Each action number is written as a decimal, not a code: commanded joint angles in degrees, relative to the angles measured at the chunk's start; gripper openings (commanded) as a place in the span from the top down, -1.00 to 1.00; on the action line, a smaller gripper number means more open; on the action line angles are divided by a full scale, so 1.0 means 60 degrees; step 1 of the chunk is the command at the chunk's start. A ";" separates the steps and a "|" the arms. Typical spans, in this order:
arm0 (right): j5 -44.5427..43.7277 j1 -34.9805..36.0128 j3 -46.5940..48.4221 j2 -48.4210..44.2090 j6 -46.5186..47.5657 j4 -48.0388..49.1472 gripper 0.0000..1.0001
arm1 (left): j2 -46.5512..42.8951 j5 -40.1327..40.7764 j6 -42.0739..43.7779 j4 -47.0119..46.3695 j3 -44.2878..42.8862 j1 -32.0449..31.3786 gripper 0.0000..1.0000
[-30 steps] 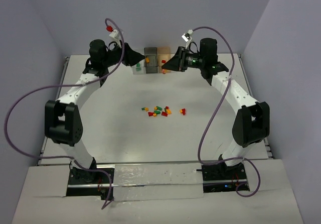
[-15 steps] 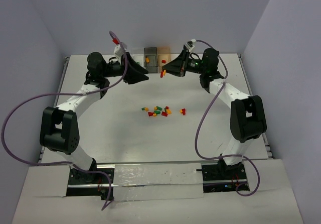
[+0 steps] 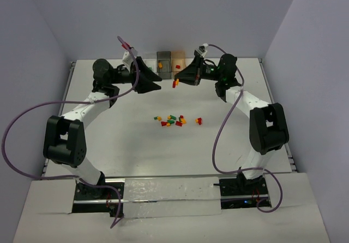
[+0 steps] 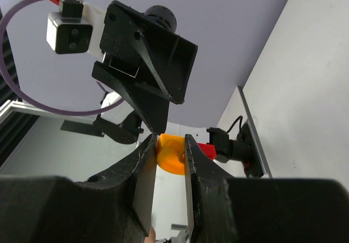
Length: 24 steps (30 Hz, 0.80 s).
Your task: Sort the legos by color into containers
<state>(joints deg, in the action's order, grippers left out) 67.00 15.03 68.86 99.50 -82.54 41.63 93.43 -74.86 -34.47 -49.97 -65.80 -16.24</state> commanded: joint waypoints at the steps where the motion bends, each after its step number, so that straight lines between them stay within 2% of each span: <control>1: 0.0214 0.0261 0.0014 -0.0278 -0.0080 0.0480 1.00 | -0.0278 0.0032 0.0264 -0.0042 -0.0052 -0.0225 -0.14; 6: 0.0219 0.0410 0.0102 -0.0280 -0.0123 0.0562 1.00 | -0.0249 0.0363 0.1911 0.2367 -0.0505 -0.0452 -0.12; 10: 0.0230 0.0424 0.0169 -0.0267 -0.0187 0.0661 1.00 | -0.0264 0.0490 0.4065 0.4795 -0.0921 -0.0786 -0.08; 11: 0.0241 0.0445 0.0179 -0.0266 -0.0220 0.0675 1.00 | -0.0253 0.0631 0.4512 0.5817 -0.1148 -0.0847 -0.07; 13: 0.0245 0.0489 0.0198 -0.0251 -0.0233 0.0709 1.00 | -0.0220 0.0858 0.6142 0.7153 -0.1609 -0.1084 -0.06; 15: 0.0245 0.0518 0.0192 -0.0251 -0.0233 0.0694 1.00 | -0.0211 0.1048 0.7179 0.8278 -0.1809 -0.1274 -0.05; 21: 0.0260 0.0582 0.0143 -0.0299 -0.0222 0.0683 1.00 | -0.0234 0.1286 0.6678 0.7831 -0.1770 -0.1267 -0.04; 24: 0.0260 0.0594 0.0139 -0.0339 -0.0204 0.0673 1.00 | -0.0184 0.1202 0.6512 0.7664 -0.1821 -0.1263 0.10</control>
<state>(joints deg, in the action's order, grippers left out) 67.61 18.00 68.88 99.50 -83.53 42.87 93.34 -67.81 2.58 -4.80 -74.25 -24.05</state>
